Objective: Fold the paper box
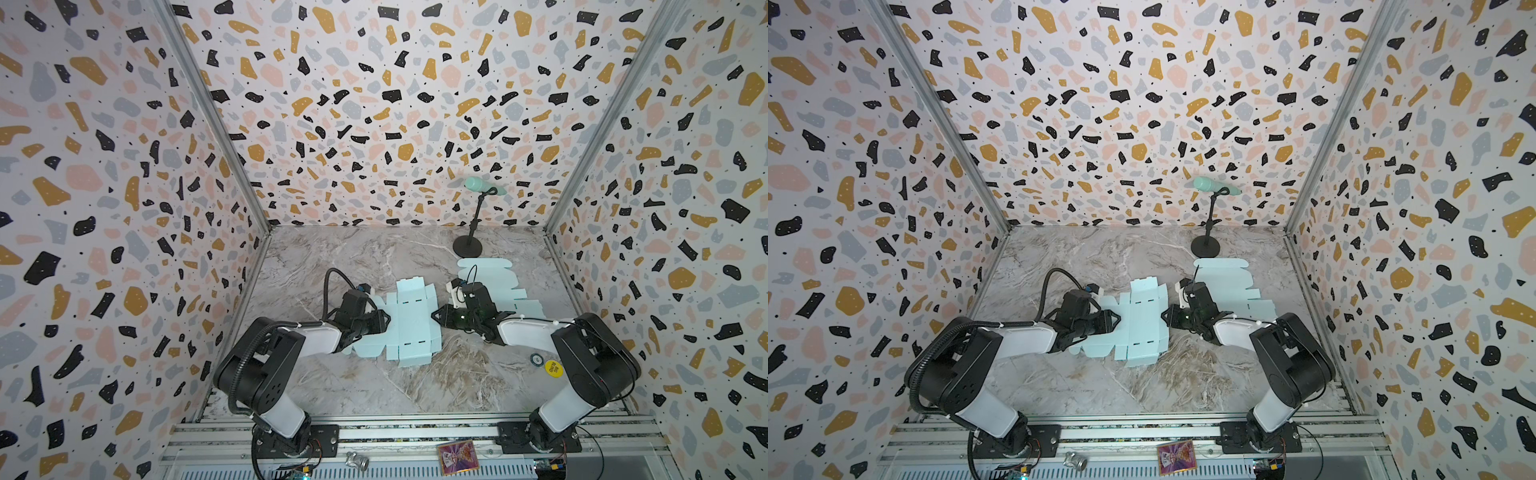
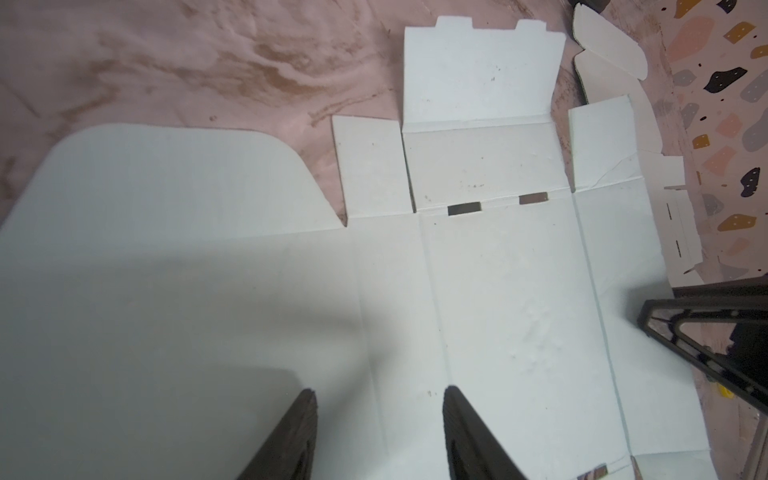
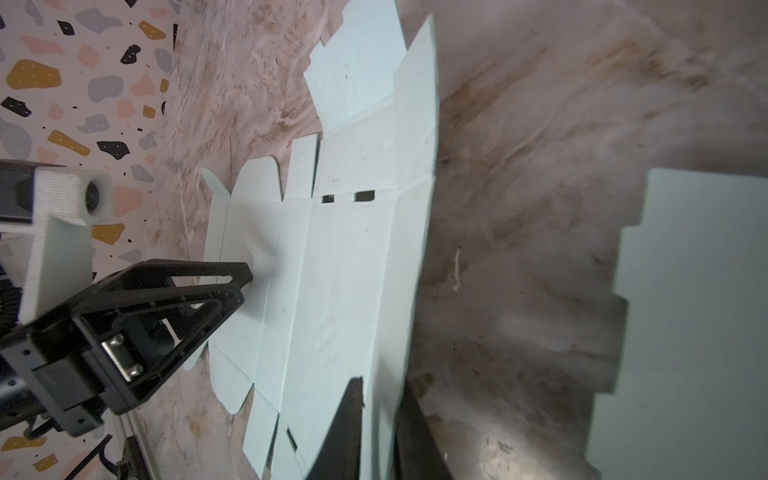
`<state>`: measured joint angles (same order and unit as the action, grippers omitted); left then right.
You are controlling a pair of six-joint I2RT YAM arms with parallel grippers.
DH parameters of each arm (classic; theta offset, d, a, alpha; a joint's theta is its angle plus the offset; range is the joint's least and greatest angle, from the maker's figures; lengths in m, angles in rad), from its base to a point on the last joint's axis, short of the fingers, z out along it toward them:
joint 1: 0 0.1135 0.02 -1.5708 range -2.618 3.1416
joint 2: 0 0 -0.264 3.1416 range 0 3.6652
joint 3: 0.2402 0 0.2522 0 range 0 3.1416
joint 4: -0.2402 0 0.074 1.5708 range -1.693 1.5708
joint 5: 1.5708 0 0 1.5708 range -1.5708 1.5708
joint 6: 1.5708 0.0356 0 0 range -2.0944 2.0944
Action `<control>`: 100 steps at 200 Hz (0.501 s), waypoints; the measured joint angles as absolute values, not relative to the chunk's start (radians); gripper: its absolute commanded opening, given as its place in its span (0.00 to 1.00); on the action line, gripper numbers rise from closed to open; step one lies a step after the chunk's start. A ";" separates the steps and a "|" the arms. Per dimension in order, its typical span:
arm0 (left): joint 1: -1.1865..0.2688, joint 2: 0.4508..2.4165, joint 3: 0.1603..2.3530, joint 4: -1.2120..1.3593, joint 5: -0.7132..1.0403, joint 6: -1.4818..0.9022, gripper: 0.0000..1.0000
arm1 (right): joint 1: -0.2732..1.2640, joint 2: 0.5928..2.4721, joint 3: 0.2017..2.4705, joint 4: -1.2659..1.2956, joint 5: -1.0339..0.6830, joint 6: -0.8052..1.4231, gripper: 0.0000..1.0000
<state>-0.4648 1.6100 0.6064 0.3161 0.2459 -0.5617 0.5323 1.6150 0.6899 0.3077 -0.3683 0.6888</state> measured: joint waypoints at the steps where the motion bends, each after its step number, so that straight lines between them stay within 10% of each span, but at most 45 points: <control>1: -0.465 1.610 0.606 0.316 0.246 -0.562 0.52 | 0.532 1.615 0.689 0.308 -0.368 0.689 0.16; 100: -0.465 1.552 0.601 0.259 0.254 -0.571 0.57 | 0.524 1.614 0.686 0.300 -0.366 0.693 0.06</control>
